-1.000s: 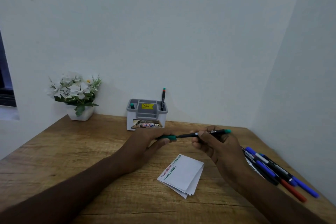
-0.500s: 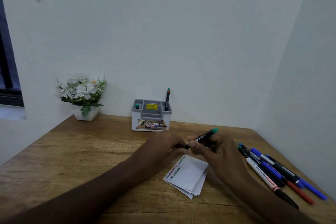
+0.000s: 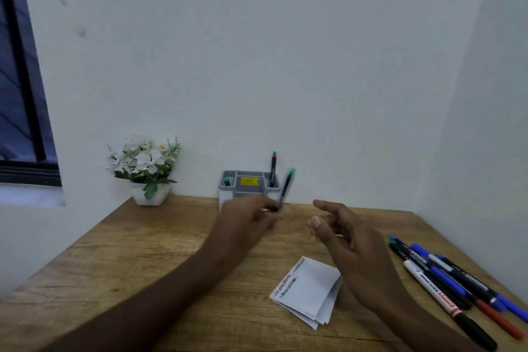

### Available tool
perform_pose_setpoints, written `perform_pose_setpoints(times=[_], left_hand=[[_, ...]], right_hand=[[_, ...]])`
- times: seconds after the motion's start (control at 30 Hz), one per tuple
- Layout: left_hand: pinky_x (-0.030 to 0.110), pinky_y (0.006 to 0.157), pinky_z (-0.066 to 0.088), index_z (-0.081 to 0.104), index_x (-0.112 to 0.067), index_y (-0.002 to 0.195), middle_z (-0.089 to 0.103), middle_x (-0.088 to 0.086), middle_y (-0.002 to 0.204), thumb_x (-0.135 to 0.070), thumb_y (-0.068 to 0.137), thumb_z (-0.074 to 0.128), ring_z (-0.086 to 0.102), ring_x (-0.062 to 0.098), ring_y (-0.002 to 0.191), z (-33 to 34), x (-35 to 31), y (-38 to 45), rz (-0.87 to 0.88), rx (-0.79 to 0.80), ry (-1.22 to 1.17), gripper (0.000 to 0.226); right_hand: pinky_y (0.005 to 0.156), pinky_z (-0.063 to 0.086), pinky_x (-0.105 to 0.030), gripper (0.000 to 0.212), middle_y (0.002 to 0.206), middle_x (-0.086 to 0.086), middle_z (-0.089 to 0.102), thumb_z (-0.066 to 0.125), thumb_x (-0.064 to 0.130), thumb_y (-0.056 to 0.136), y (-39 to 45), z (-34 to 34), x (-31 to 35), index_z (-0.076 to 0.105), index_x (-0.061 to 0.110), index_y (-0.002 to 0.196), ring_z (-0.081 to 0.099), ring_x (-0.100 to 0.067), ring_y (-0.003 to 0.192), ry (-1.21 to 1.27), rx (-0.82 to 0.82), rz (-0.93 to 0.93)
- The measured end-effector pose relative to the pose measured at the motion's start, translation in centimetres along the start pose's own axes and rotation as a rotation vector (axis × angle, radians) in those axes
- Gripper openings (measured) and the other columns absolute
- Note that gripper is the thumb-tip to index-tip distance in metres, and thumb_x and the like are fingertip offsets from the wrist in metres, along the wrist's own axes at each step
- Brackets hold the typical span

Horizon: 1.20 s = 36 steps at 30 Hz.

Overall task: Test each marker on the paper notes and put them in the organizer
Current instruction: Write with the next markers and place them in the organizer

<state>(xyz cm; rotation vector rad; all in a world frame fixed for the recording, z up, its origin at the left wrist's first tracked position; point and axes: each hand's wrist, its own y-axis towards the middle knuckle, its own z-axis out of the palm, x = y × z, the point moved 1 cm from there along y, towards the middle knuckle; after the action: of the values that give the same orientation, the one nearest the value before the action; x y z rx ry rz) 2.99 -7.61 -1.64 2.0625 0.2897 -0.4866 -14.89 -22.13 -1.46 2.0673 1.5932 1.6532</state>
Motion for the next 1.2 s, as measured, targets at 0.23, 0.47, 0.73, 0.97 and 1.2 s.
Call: perform_pose_setpoints(times=[0.23, 0.47, 0.73, 0.97, 1.2], left_hand=[[-0.002, 0.072, 0.047, 0.075, -0.011, 0.110, 0.077, -0.005, 0.089, -0.019, 0.095, 0.077, 0.066, -0.012, 0.072, -6.6, 5.5, 6.3, -0.108, -0.449, 0.226, 0.017], [0.021, 0.080, 0.051, 0.082, -0.011, 0.108, 0.081, 0.006, 0.095, -0.020, 0.091, 0.081, 0.075, 0.015, 0.087, -4.9, 8.7, 9.4, -0.339, -0.088, 0.362, 0.019], [-0.004, 0.062, 0.043, 0.081, -0.013, 0.110, 0.079, -0.002, 0.091, -0.026, 0.093, 0.080, 0.061, -0.012, 0.069, -4.6, 7.4, 10.6, -0.332, -0.285, 0.214, 0.021], [0.024, 0.087, 0.050, 0.081, -0.013, 0.112, 0.079, 0.006, 0.105, -0.025, 0.094, 0.077, 0.072, 0.019, 0.105, -3.6, 9.0, 9.5, -0.615, -0.045, 0.198, 0.022], [0.025, 0.096, 0.044, 0.073, -0.014, 0.126, 0.076, 0.000, 0.120, -0.025, 0.098, 0.073, 0.068, 0.016, 0.114, -5.0, 5.0, 8.0, -0.355, -0.233, 0.246, 0.031]], right_hand=[[0.083, 0.059, -0.020, 0.014, 0.092, 0.019, 0.076, 0.078, 0.025, 0.096, -0.8, 0.0, 0.0, 0.072, 0.027, 0.109, 0.072, 0.000, 0.095, -0.194, 0.054, -0.173], [0.079, 0.051, -0.010, 0.019, 0.096, 0.022, 0.072, 0.074, 0.028, 0.091, -0.6, -0.5, -0.4, 0.073, 0.029, 0.110, 0.066, 0.005, 0.094, -0.310, 0.141, -0.347], [0.077, 0.049, -0.010, 0.009, 0.095, 0.020, 0.069, 0.073, 0.028, 0.094, -0.1, -1.2, -0.6, 0.071, 0.028, 0.102, 0.063, 0.002, 0.090, -0.343, 0.184, -0.389], [0.077, 0.049, -0.013, 0.009, 0.095, 0.019, 0.069, 0.074, 0.028, 0.094, -0.3, -1.4, -0.2, 0.070, 0.028, 0.102, 0.062, 0.000, 0.089, -0.391, 0.195, -0.379], [0.081, 0.056, -0.031, 0.013, 0.099, 0.010, 0.070, 0.057, 0.026, 0.104, 2.0, -3.6, -1.2, 0.069, 0.026, 0.099, 0.064, -0.012, 0.092, -0.802, 0.243, -0.057]])
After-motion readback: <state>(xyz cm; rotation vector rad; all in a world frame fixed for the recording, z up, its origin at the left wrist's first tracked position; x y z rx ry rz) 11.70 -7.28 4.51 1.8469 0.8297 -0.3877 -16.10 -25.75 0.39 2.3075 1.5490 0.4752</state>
